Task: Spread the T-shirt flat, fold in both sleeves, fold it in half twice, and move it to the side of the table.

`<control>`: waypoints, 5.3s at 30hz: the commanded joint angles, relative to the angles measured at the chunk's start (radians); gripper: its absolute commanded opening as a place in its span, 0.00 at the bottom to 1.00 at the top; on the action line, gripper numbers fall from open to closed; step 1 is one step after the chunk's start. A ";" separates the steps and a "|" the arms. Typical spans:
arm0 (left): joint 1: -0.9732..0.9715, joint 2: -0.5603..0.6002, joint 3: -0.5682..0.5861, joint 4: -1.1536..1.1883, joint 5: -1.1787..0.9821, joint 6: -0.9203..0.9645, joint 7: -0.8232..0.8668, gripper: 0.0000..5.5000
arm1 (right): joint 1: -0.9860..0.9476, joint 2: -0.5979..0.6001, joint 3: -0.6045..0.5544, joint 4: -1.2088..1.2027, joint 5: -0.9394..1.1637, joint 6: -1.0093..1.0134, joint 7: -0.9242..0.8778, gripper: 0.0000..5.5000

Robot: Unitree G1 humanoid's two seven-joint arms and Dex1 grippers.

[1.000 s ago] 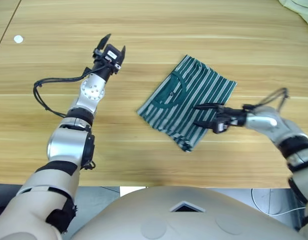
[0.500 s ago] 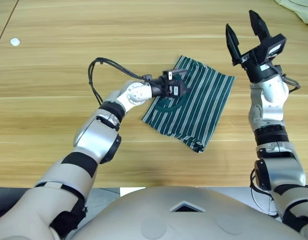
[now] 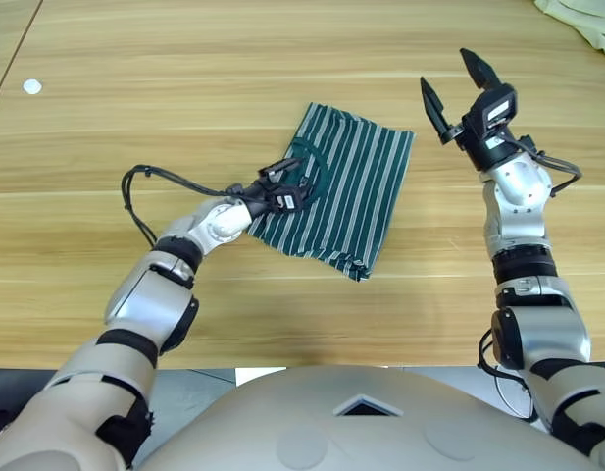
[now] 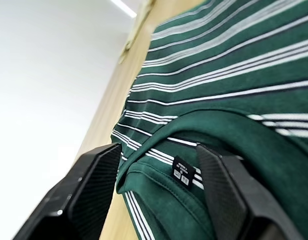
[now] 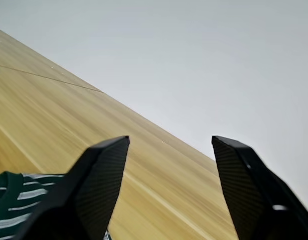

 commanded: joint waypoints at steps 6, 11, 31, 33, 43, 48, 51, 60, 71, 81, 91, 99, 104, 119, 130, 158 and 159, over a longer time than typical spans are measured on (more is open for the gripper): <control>0.486 0.008 0.099 -0.725 -0.087 0.367 -0.051 0.51 | 0.107 -0.024 0.009 -0.063 -0.126 -0.016 -0.032 0.55; 0.470 -0.033 0.214 -0.941 -0.120 0.511 -0.009 0.51 | 0.159 -0.044 -0.002 -0.121 -0.172 -0.028 -0.068 0.55; 0.826 0.500 0.207 -1.049 -0.007 0.202 -0.489 0.51 | 0.927 -0.494 -0.011 -0.703 -0.490 -0.085 0.146 0.55; 0.774 0.474 0.163 -1.012 -0.002 0.180 -0.488 0.51 | 0.889 -0.490 0.025 -0.691 -0.506 -0.089 0.152 0.55; 0.613 0.432 0.014 -0.876 0.030 0.089 -0.494 0.51 | 0.739 -0.500 0.125 -0.583 -0.513 -0.137 0.147 0.55; 0.607 0.441 -0.006 -0.864 0.033 0.078 -0.497 0.51 | 0.659 -0.496 0.184 -0.531 -0.521 -0.169 0.159 0.55; 0.598 0.437 -0.017 -0.842 0.038 0.074 -0.493 0.51 | 0.633 -0.497 0.222 -0.530 -0.520 -0.186 0.169 0.55; 0.572 0.436 -0.056 -0.792 0.026 0.049 -0.509 0.23 | 0.621 -0.504 0.294 -0.611 -0.485 -0.186 0.193 0.56; 0.555 0.421 -0.071 -0.738 0.010 0.037 -0.487 0.05 | 0.525 -0.461 0.308 -0.501 -0.495 -0.189 0.149 0.56; 0.549 0.399 -0.074 -0.712 0.003 0.025 -0.469 0.01 | 0.549 -0.471 0.346 -0.535 -0.428 -0.219 0.168 0.24; 0.671 0.423 -0.081 -0.833 -0.214 0.007 -0.526 0.01 | 0.575 -0.457 0.245 -0.524 -0.357 -0.172 0.098 0.04; 0.730 0.363 0.050 -1.015 -0.354 0.072 -0.430 0.00 | 0.708 -0.478 0.169 -0.636 -0.163 -0.123 0.122 0.04; 0.640 0.260 0.169 -0.948 -0.310 0.163 -0.321 0.00 | 0.618 -0.419 0.146 -0.646 -0.138 -0.082 0.112 0.04; 0.347 0.131 0.208 -0.672 -0.169 0.292 -0.220 0.00 | 0.068 -0.084 0.191 -0.211 -0.366 0.050 -0.079 0.04; 0.088 0.062 0.160 -0.314 -0.145 0.202 -0.225 0.07 | -0.149 -0.006 0.258 0.207 -0.542 0.051 -0.271 0.10; 0.033 0.029 0.477 -0.001 -0.400 0.138 0.050 0.41 | -0.253 0.286 0.158 0.597 -0.268 0.355 -0.103 0.50; 0.049 0.027 0.482 -0.018 -0.406 0.132 0.048 0.41 | -0.260 0.285 0.123 0.618 -0.236 0.397 -0.083 0.50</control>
